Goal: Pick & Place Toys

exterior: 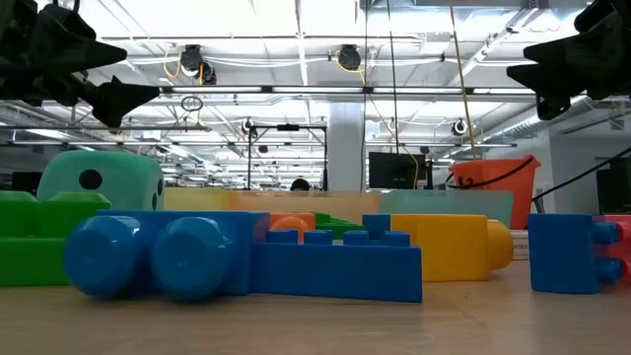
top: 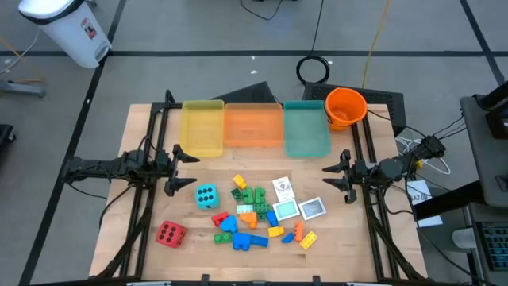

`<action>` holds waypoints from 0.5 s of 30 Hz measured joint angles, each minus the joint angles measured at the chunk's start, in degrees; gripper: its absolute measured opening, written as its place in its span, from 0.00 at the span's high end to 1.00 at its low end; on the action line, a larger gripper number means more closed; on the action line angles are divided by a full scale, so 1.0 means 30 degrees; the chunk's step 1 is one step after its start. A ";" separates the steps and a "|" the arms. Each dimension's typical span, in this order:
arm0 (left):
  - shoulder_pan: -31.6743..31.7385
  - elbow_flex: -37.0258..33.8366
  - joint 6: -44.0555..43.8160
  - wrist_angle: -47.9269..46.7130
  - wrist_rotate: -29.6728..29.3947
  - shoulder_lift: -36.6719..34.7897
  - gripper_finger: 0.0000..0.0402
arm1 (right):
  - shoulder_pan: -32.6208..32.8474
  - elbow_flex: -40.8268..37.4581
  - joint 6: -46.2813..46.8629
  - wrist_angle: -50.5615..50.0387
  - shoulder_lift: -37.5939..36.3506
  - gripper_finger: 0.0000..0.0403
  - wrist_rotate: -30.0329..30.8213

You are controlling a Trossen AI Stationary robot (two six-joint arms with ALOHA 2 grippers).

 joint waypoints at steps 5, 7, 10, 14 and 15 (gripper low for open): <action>0.0000 0.0001 -0.0002 0.0000 0.0000 0.0000 0.09 | -0.0003 0.0015 -0.0028 0.0056 0.0001 0.65 0.0006; 0.0002 -0.0002 -0.0007 0.0000 0.0000 0.0000 0.09 | -0.0002 0.0015 -0.0316 0.0498 0.0002 0.65 0.0070; -0.0002 -0.0005 -0.0002 0.0000 0.0000 0.0000 0.09 | 0.0002 0.0015 -0.0522 0.2191 -0.0006 0.65 0.0021; 0.0005 0.0002 -0.0003 0.0006 0.0000 0.0000 0.09 | -0.0003 0.0007 -0.0849 0.3958 0.0002 0.65 0.0076; 0.0004 0.0002 -0.0001 0.0000 0.0000 0.0000 0.09 | -0.0003 0.0007 -0.1202 0.4405 0.0000 0.65 0.0081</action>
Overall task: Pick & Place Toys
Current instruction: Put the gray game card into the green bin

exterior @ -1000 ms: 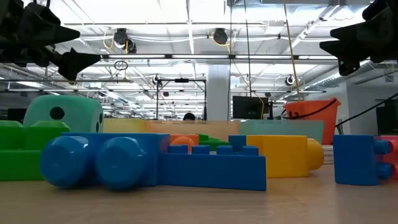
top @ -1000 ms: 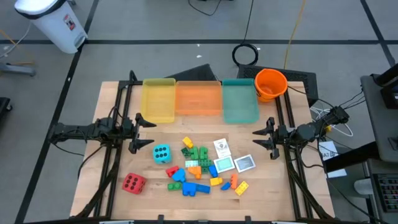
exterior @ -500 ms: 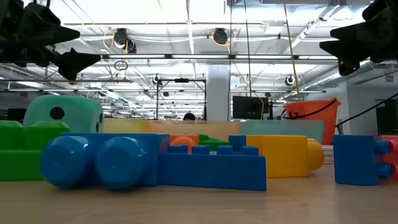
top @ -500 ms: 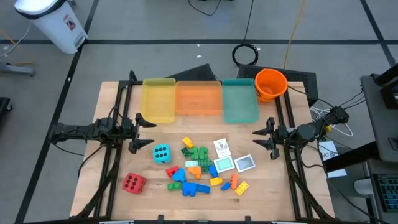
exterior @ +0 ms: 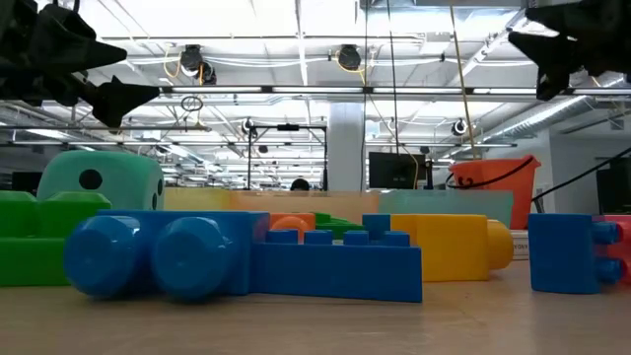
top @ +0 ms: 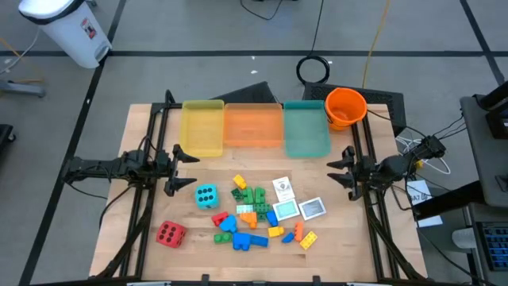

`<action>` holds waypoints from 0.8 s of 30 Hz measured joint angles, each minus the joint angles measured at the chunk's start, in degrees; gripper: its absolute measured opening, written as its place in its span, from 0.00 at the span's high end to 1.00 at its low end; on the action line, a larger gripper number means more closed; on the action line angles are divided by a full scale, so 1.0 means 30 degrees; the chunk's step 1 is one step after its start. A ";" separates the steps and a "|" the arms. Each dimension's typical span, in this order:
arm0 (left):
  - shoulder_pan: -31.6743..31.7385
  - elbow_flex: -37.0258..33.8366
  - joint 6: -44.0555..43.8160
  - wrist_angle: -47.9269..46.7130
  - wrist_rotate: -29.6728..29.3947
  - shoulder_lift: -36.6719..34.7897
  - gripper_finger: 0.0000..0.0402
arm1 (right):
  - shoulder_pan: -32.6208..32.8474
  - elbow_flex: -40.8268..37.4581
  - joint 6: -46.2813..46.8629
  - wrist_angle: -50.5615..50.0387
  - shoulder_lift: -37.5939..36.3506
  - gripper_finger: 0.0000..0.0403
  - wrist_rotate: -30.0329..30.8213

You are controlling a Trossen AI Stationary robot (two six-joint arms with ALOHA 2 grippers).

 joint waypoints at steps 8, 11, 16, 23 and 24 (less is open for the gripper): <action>-0.0006 -0.0001 -0.0006 0.0000 0.0000 0.0000 0.09 | 0.0000 0.0000 -0.1522 0.0824 0.0002 0.65 0.0005; -0.0002 0.0000 -0.0003 0.0000 0.0000 0.0000 0.09 | 0.0000 0.0000 -0.3565 0.0826 0.0002 0.65 0.0005; -0.0006 -0.0004 0.0001 0.0000 0.0000 0.0000 0.09 | 0.0000 0.0000 -0.5196 0.0855 0.0002 0.65 0.0012; -0.0003 0.0000 -0.0002 0.0000 0.0000 0.0000 0.09 | 0.0000 -0.0015 -0.1887 0.1481 0.0002 0.65 0.1984; 0.0002 -0.0007 -0.0002 0.0000 0.0000 0.0000 0.09 | 0.0000 -0.0015 -0.1120 0.1510 -0.0005 0.65 0.2497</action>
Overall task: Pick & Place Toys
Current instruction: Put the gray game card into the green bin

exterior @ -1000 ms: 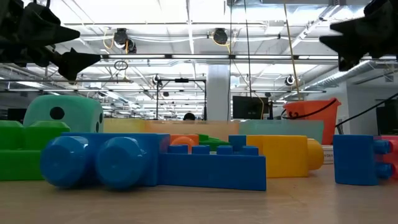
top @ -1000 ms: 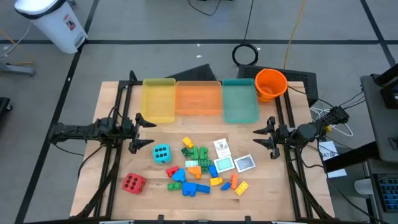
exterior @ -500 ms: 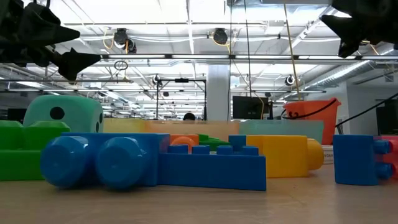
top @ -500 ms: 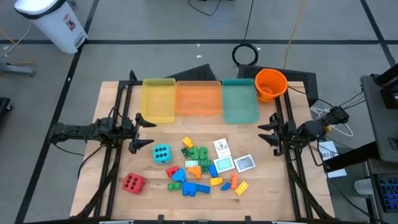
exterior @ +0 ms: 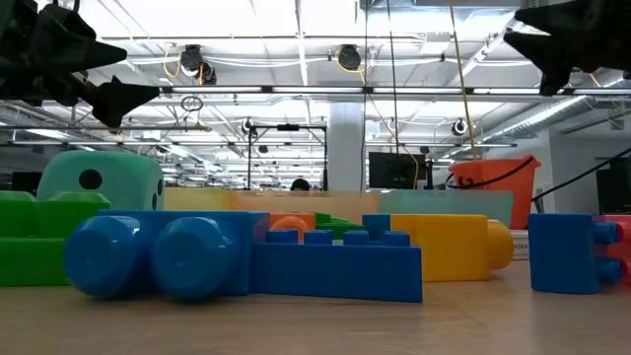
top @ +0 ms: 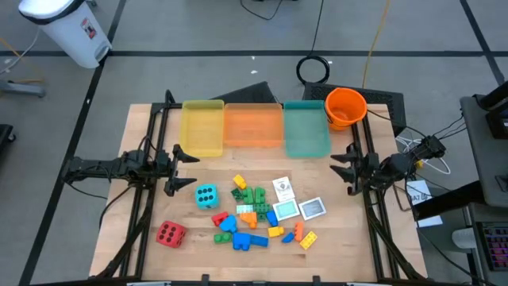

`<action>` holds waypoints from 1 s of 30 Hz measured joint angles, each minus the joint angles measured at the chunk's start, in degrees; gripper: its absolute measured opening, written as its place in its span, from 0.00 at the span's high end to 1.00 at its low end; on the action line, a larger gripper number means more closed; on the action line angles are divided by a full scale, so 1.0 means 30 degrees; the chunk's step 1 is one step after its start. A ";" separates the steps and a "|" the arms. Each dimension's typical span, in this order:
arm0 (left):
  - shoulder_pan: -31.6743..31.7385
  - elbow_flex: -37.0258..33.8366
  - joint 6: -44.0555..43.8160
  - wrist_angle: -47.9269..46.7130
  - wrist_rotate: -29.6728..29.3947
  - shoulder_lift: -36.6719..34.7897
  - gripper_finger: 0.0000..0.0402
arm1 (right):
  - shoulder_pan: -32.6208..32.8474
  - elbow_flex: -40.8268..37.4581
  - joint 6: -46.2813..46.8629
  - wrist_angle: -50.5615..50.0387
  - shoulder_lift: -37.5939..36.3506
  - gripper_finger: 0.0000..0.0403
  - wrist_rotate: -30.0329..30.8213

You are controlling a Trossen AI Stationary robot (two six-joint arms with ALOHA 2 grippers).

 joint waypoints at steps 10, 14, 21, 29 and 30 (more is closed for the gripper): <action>-0.0004 0.0004 -0.0001 0.0000 0.0000 0.0000 0.09 | 0.0000 0.0339 0.0397 0.3708 0.2729 0.31 -0.3931; -0.0007 0.0007 0.0002 0.0001 0.0000 0.0000 0.09 | 0.0046 0.2071 0.0672 0.2473 0.5936 0.15 -0.5640; -0.0007 0.0003 -0.0003 0.0091 0.0000 0.0000 0.09 | 0.0239 0.9041 0.2547 -0.7079 1.3072 0.06 -0.9597; -0.0007 0.0000 -0.0001 0.0160 0.0029 0.0000 0.09 | 0.0677 1.1708 0.2855 -1.3324 2.0025 0.06 -0.9538; -0.0005 0.0000 0.0000 0.0157 0.0032 0.0000 0.09 | 0.0656 1.1715 0.2898 -1.3290 2.0755 0.06 -0.9503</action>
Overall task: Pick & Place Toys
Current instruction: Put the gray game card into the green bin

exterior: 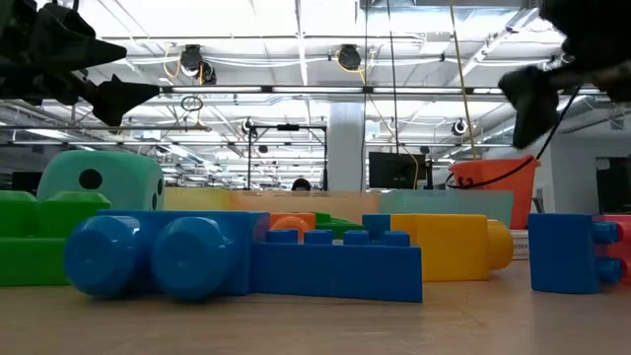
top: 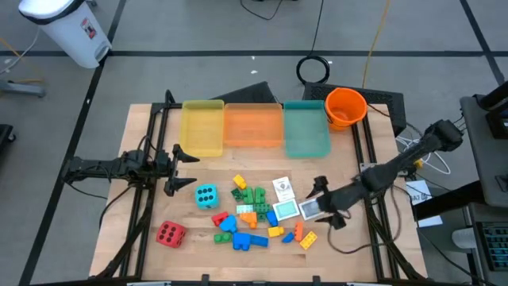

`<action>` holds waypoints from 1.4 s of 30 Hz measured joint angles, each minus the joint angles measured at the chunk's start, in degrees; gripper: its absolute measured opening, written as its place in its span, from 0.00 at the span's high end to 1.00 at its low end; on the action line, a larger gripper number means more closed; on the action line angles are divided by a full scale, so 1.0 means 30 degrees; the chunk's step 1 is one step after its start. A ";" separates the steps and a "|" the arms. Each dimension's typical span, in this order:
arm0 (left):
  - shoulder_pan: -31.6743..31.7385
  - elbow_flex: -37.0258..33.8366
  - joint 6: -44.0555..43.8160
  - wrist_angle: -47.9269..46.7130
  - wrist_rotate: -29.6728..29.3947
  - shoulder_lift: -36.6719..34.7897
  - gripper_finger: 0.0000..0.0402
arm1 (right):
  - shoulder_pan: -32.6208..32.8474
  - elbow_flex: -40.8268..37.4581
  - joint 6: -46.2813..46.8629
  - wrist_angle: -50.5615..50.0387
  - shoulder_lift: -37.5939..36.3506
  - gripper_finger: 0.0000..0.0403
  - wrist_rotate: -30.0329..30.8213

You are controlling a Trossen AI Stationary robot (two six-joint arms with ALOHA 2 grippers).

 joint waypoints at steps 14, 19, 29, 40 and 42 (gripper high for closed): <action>-0.0002 0.0000 -0.0005 -0.0005 0.0055 0.0000 0.09 | -0.0903 0.0135 -0.0507 -0.0202 0.6112 0.06 -0.0550; -0.0002 0.0000 -0.0005 -0.0012 0.0055 0.0000 0.09 | -0.1418 0.0124 -0.0377 -0.0520 0.6178 0.07 -0.1507; -0.0001 0.0000 -0.0005 -0.0003 0.0050 0.0000 0.09 | -0.2582 0.0015 0.1104 -0.0876 0.3946 0.34 -0.1578; 0.0000 0.0000 -0.0005 0.0105 0.0051 0.0000 0.09 | -0.3510 0.0037 0.1879 0.0213 0.0421 0.45 -0.0081; 0.0000 0.0000 0.0002 0.0105 0.0053 0.0000 0.09 | -0.4053 0.0063 0.1909 0.0829 -0.0277 0.47 0.2407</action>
